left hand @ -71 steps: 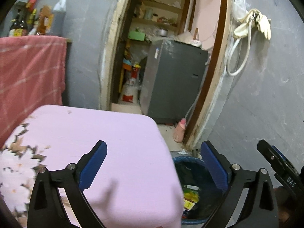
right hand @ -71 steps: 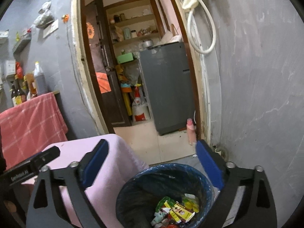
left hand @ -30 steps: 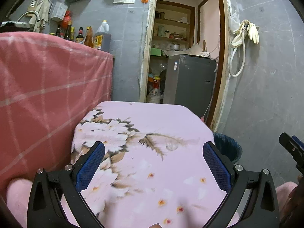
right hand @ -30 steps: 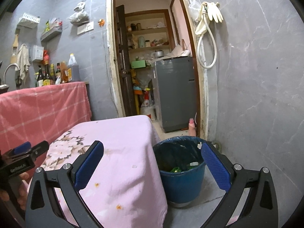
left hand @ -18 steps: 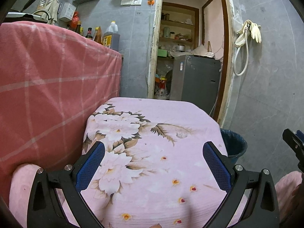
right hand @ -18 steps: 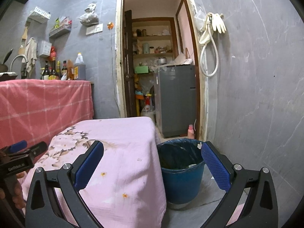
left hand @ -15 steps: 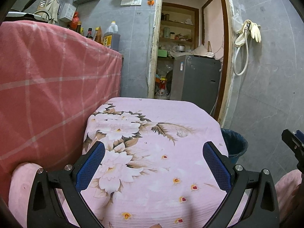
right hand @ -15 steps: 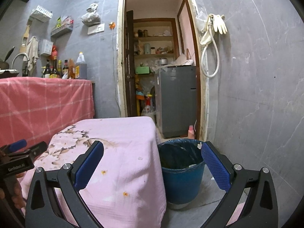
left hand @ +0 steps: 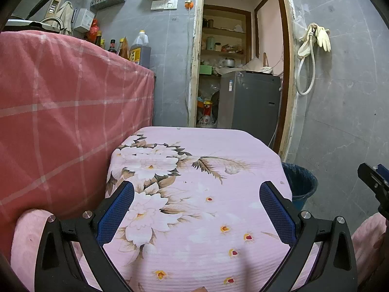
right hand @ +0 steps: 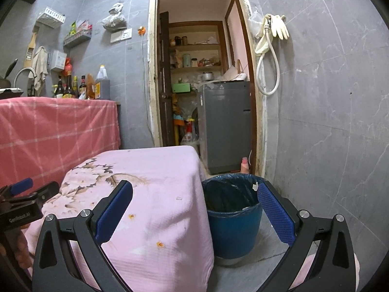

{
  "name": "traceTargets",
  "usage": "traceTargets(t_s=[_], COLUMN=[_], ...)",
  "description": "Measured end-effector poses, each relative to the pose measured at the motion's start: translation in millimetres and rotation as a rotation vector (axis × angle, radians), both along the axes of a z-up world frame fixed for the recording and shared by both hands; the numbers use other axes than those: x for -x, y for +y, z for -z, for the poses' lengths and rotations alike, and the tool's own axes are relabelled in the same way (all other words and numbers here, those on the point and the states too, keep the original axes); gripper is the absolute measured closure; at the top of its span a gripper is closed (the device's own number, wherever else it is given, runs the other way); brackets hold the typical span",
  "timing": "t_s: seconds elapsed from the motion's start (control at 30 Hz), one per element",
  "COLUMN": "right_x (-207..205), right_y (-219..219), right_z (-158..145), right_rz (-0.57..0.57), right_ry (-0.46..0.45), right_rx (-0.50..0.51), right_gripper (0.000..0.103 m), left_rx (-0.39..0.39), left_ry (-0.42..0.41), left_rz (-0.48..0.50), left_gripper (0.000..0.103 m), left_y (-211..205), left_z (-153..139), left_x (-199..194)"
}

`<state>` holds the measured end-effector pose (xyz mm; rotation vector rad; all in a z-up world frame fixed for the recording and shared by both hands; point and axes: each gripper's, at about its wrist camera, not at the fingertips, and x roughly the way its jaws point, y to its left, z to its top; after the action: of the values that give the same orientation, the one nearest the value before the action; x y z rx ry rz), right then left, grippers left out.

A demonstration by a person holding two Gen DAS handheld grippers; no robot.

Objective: Collect trash

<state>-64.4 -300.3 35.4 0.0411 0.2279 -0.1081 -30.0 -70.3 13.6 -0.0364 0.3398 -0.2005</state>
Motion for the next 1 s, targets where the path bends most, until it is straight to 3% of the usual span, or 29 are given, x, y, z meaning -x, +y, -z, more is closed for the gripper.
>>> traceTargets(t_s=[1.0], right_x=[1.0], right_y=[0.2], right_z=[1.5], right_rz=[-0.001], right_ry=[-0.002], right_rx=[0.000], right_gripper=[0.000], left_rx=[-0.002], left_ry=[-0.010], left_rz=[0.004], left_gripper=[0.002], left_y=[4.6], left_z=[0.3], left_x=[-0.8])
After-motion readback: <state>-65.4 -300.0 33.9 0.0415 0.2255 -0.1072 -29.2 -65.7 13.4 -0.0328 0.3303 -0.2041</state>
